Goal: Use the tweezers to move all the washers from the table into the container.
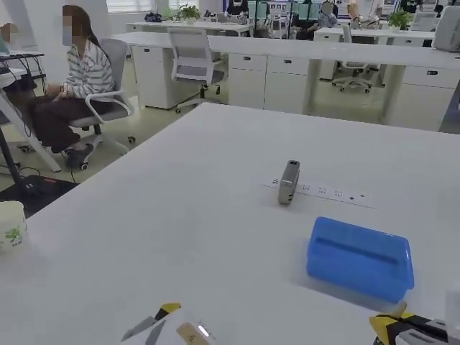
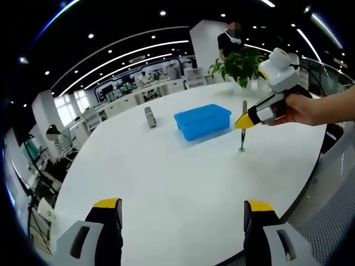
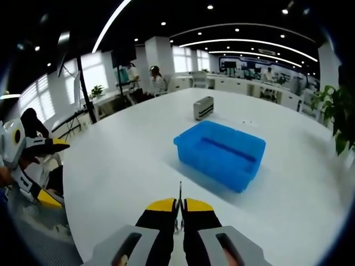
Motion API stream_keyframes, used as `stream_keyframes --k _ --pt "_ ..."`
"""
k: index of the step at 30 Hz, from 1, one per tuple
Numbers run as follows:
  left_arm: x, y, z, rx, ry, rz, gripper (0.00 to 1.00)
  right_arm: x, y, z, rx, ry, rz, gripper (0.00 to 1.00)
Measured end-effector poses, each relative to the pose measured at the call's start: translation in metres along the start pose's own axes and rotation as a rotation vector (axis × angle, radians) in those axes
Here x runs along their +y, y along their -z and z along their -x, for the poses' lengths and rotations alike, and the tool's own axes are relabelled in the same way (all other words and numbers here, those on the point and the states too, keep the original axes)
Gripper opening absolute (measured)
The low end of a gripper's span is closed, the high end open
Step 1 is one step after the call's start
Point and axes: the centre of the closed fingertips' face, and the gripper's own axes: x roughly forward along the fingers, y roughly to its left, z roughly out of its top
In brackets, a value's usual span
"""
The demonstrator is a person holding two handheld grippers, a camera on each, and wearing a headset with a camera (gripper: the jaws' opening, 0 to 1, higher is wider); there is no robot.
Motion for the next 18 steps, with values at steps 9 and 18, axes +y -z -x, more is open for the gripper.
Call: stream_keyframes --k 9,18 --pt "0.001 -0.001 0.001 -0.009 -0.008 -0.005 0.93 -0.001 0.000 0.001 0.005 0.001 0.008 0.00" --pt "-0.002 0.003 -0.001 0.022 0.001 -0.023 0.93 -0.006 -0.020 0.011 -0.072 -0.003 -0.061 0.00"
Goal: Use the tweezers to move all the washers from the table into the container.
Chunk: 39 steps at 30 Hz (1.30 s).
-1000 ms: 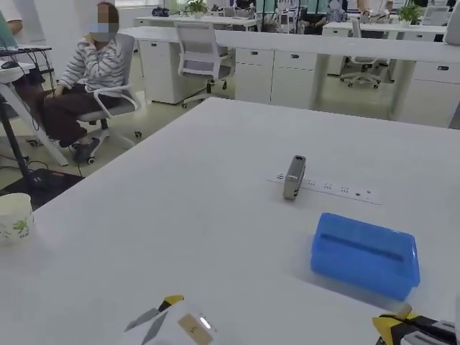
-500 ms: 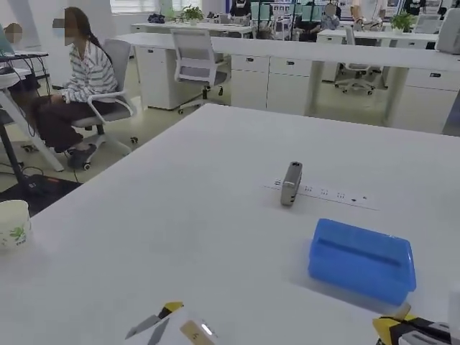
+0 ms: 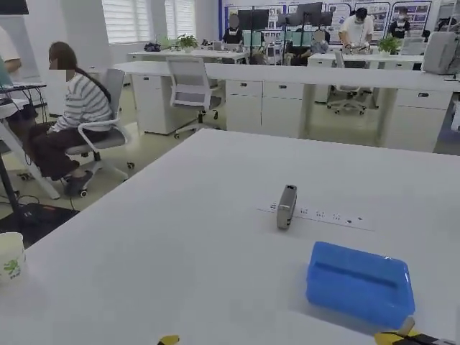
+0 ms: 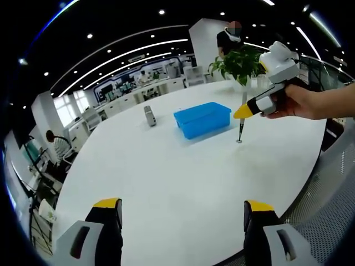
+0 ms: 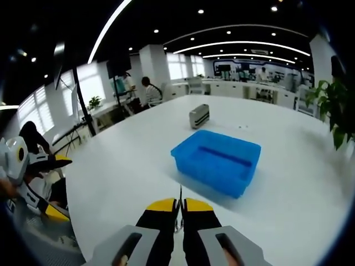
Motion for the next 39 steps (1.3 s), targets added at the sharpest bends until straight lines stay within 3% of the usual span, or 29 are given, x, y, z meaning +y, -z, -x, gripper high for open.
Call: stream_keyframes --k 7,19,30,39 --pt "-0.003 0.000 0.000 0.004 0.010 -0.022 0.93 0.003 -0.009 0.010 -0.010 -0.024 -0.001 0.00" --pt "0.002 -0.002 0.001 -0.010 -0.007 0.008 0.93 -0.004 -0.037 0.017 -0.056 0.002 0.023 0.00" --pt "0.003 -0.003 0.002 -0.014 -0.018 -0.006 0.93 -0.009 -0.064 0.022 -0.096 0.010 0.059 0.00" --pt "0.000 -0.002 0.001 -0.010 -0.013 -0.017 0.93 -0.029 -0.098 0.017 -0.151 0.039 0.070 0.00"
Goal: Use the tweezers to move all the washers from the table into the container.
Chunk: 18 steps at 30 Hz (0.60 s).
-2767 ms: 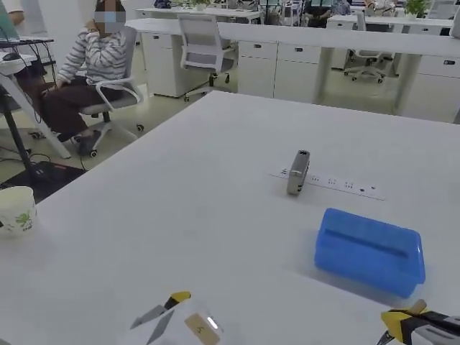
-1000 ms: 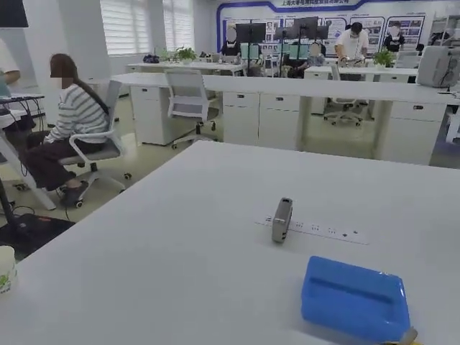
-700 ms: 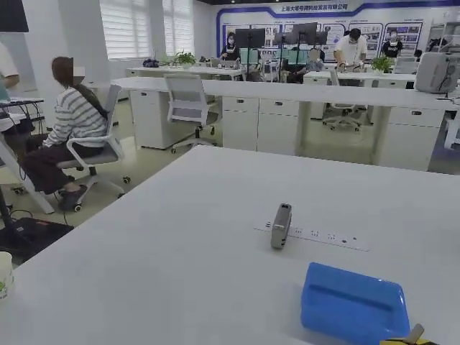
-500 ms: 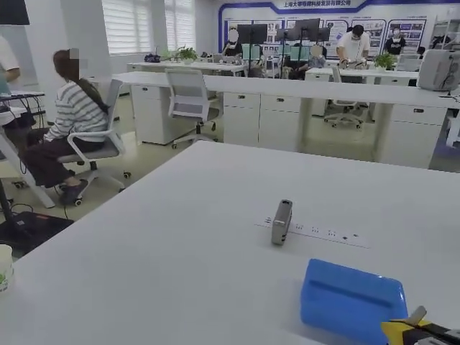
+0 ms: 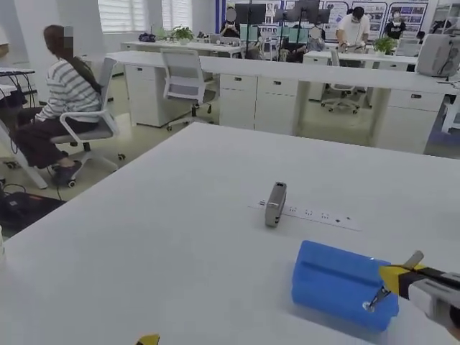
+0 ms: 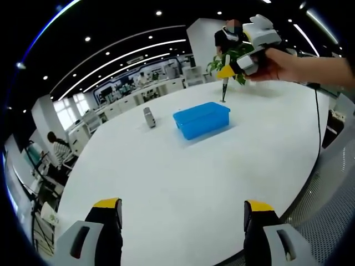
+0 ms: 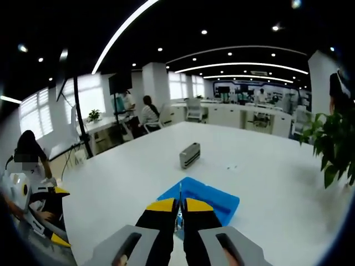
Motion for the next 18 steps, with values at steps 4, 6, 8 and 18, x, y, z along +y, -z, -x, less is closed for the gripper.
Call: stream_keyframes --k 4,6,8,18 --pt "0.000 0.001 0.000 0.005 0.000 0.001 0.93 -0.007 -0.008 -0.009 -0.007 0.018 0.015 0.00" --pt "0.000 0.002 -0.001 0.009 0.001 0.003 0.93 -0.009 -0.009 -0.014 -0.007 0.022 0.012 0.00" --pt "0.000 0.002 -0.001 0.013 0.003 0.003 0.93 -0.012 -0.008 -0.018 -0.006 0.029 0.007 0.00" --pt "-0.001 0.004 -0.002 0.021 0.011 0.007 0.92 -0.029 0.023 -0.046 0.068 0.069 0.017 0.01"
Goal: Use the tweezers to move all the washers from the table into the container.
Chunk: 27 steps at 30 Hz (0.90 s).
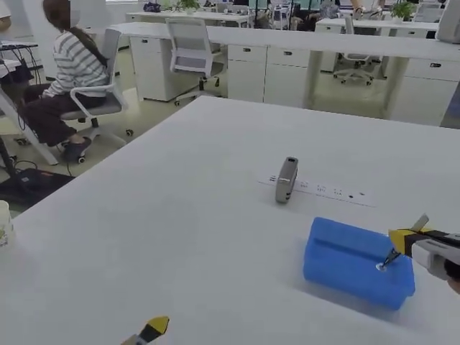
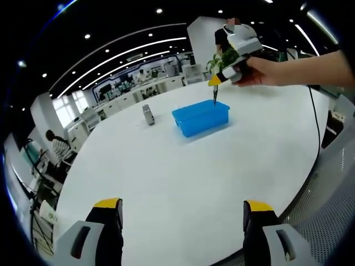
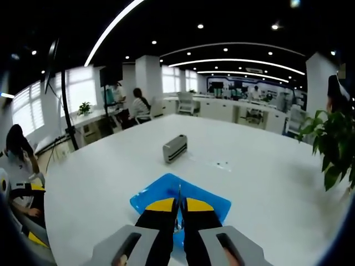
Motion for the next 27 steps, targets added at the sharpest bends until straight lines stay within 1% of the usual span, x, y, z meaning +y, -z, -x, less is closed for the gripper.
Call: stream_keyframes --k 6,13,15,18,19,22,23,25,27 --pt "-0.001 0.001 -0.001 0.009 0.005 -0.002 0.92 -0.006 0.021 -0.011 0.045 0.011 -0.009 0.01" --pt "-0.004 0.004 -0.002 0.027 0.016 -0.010 0.90 -0.012 0.038 -0.023 0.087 0.018 0.002 0.01" --pt "-0.004 0.006 -0.003 0.038 0.016 -0.019 0.91 -0.013 0.041 -0.025 0.091 0.016 -0.004 0.01" --pt "-0.004 0.005 -0.003 0.036 0.016 -0.024 0.91 -0.014 0.045 -0.027 0.102 0.014 -0.005 0.01" --pt "-0.005 0.006 -0.003 0.041 0.014 -0.034 0.91 -0.014 0.046 -0.028 0.104 0.014 -0.006 0.01" --pt "-0.005 0.004 -0.003 0.038 0.005 -0.054 0.92 -0.013 0.051 -0.029 0.115 0.008 -0.024 0.01" --pt "-0.004 0.004 -0.003 0.037 0.001 -0.060 0.92 -0.013 0.049 -0.029 0.099 0.009 -0.026 0.01" --pt "-0.003 0.003 -0.003 0.040 -0.005 -0.066 0.92 -0.014 0.050 -0.029 0.108 0.011 -0.028 0.01" --pt "-0.003 0.001 -0.002 0.033 -0.007 -0.066 0.92 -0.014 0.049 -0.029 0.108 0.009 -0.032 0.02"
